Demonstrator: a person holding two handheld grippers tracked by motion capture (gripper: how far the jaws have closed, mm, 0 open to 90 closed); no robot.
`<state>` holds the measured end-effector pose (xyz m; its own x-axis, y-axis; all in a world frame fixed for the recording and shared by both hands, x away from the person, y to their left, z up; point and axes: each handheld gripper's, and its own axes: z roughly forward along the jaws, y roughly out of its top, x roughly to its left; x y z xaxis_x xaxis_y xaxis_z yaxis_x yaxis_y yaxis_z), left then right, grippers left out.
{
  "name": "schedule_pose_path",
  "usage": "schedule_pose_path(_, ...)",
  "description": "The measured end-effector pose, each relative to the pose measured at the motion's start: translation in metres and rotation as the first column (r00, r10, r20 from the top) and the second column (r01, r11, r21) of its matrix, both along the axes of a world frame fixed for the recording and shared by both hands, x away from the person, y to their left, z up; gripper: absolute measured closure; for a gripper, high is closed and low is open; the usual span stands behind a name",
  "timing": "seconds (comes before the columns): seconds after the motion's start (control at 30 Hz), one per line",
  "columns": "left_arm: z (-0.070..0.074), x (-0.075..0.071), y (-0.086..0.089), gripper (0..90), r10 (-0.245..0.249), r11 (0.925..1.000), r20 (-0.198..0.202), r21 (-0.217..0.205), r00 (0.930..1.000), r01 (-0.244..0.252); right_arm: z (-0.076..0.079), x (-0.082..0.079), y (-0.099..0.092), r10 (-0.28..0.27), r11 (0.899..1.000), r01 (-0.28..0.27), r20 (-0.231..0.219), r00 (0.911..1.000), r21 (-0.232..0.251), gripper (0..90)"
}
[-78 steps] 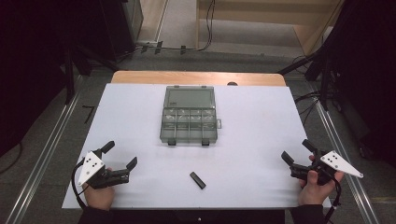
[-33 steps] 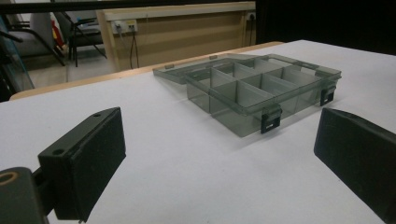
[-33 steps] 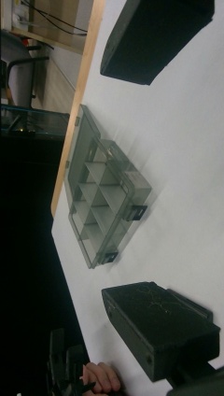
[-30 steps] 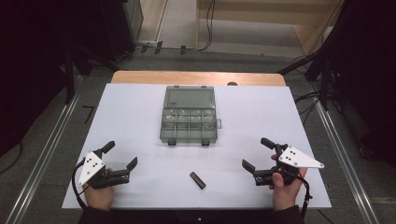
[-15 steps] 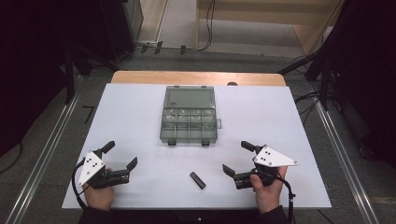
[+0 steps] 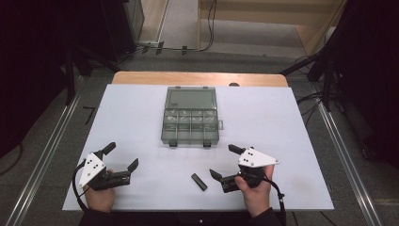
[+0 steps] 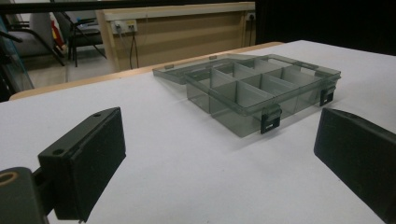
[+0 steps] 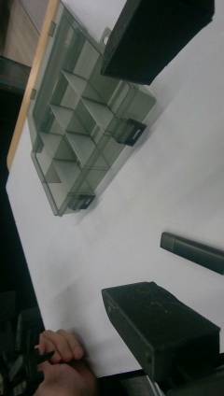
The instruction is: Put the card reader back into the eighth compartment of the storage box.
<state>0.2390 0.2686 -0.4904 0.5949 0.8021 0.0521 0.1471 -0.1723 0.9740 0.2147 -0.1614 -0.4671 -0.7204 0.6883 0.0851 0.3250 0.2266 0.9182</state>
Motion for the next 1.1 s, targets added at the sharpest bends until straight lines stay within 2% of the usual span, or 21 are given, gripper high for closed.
schedule_pose_path(0.2,0.000,0.000,0.000,2.3,-0.001,1.0000,0.001,0.002,1.0000,0.001,-0.003,0.002,0.014,0.028,0.999,-0.029,-0.023,0.9993,-0.046,0.0)
schedule_pose_path(0.5,0.000,0.000,0.000,2.3,-0.001,1.0000,0.000,0.000,1.0000,0.001,-0.010,0.004,0.029,0.051,0.996,-0.056,-0.066,0.9965,-0.072,0.0)
schedule_pose_path(0.7,0.000,0.000,0.000,2.3,-0.001,1.0000,0.000,-0.001,1.0000,0.001,-0.017,0.004,0.039,0.067,0.991,-0.078,-0.094,0.9933,-0.113,0.0)
schedule_pose_path(0.83,0.000,0.000,0.000,2.3,-0.001,1.0000,0.000,-0.002,1.0000,0.001,-0.021,0.003,0.046,0.049,0.987,-0.064,-0.105,0.9933,-0.144,10.2)
schedule_pose_path(0.97,0.000,0.000,0.000,2.3,-0.001,1.0000,0.000,-0.002,1.0000,0.001,-0.023,0.003,0.049,0.066,0.985,-0.085,-0.125,0.9900,-0.153,10.6)
schedule_pose_path(1.1,0.000,0.000,0.000,2.3,-0.001,1.0000,-0.001,-0.003,1.0000,0.001,-0.026,0.003,0.053,0.060,0.982,-0.085,-0.147,0.9873,-0.171,11.1)
